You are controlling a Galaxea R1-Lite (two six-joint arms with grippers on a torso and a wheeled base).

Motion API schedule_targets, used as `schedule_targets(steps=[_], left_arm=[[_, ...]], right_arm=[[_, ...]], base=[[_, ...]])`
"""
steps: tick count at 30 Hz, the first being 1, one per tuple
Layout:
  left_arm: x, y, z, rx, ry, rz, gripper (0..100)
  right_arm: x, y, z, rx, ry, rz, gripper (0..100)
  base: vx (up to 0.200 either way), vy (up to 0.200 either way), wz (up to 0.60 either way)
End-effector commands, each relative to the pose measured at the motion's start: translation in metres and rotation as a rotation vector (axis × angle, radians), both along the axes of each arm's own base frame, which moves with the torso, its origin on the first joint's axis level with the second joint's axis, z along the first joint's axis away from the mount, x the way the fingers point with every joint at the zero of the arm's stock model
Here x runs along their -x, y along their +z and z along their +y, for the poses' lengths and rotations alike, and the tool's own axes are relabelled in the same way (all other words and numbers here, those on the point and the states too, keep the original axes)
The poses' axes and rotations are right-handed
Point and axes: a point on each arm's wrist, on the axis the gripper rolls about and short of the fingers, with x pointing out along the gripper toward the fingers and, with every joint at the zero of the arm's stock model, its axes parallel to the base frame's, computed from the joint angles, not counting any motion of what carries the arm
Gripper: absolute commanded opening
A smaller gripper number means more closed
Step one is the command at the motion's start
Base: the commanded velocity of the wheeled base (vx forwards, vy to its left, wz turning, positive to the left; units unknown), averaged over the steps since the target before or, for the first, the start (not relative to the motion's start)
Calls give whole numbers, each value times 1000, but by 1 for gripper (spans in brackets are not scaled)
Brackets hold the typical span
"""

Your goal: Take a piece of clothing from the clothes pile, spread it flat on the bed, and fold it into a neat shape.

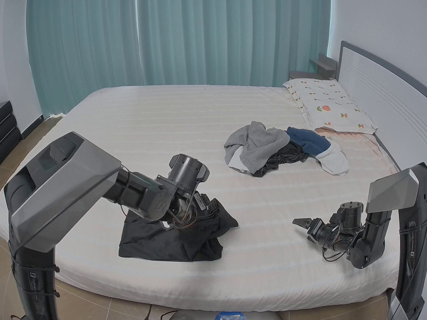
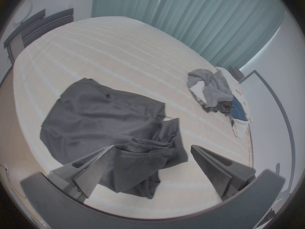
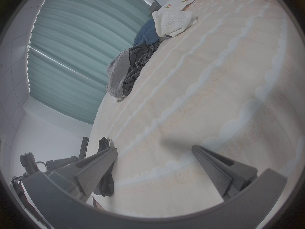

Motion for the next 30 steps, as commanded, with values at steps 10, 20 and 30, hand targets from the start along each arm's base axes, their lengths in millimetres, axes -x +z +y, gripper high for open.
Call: schedule_targets(steps=[10,20,30], left_arm=[[33,6,80,160,138,11,100],[22,-15,95,286,115,135,100],[14,-27,110,307,149,162,100]], right_arm=[[0,0,0,0,1,0,100],[0,0,1,1,4,0,100],[-2,2,5,0,12,-11,100]], base=[[0,0,0],[0,100,0],[0,200,0]])
